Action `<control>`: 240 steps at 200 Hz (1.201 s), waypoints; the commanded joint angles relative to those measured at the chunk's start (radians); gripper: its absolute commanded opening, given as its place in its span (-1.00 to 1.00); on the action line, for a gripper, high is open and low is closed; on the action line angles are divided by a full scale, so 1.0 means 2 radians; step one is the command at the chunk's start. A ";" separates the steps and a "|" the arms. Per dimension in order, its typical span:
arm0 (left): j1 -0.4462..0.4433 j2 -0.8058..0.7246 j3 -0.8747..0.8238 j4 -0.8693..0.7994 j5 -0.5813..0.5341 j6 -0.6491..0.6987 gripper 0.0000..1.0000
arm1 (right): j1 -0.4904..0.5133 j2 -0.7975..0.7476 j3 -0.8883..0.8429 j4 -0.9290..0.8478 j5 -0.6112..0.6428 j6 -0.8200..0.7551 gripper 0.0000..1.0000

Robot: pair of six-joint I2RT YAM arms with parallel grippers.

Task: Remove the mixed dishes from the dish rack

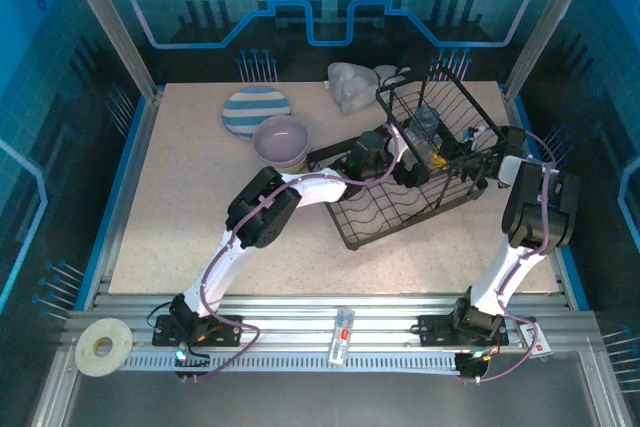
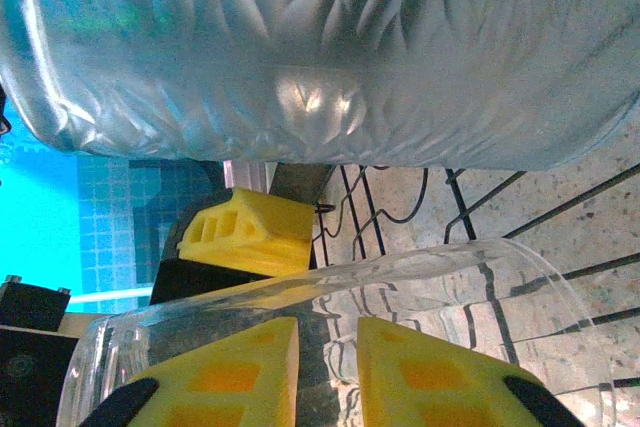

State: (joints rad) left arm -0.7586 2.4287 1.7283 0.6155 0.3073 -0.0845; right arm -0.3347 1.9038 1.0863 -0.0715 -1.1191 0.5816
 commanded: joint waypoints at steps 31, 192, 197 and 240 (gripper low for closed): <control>-0.003 -0.036 -0.051 0.023 -0.032 -0.023 0.48 | -0.011 -0.019 -0.029 0.042 -0.019 0.055 -0.52; 0.019 -0.225 -0.286 0.114 -0.076 -0.065 0.17 | -0.071 -0.031 -0.091 0.368 0.014 0.307 -0.32; 0.021 -0.233 -0.291 0.111 -0.075 -0.066 0.17 | -0.072 -0.030 -0.092 0.375 0.015 0.314 -0.32; 0.034 -0.290 -0.326 0.089 -0.073 -0.091 0.17 | -0.100 -0.025 -0.107 0.431 0.036 0.356 -0.29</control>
State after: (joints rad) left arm -0.7059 1.9461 1.1084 0.7681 0.1684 -0.2184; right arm -0.4900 1.8587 0.9005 0.6636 -1.0771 1.2110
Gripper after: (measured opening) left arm 0.722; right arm 0.354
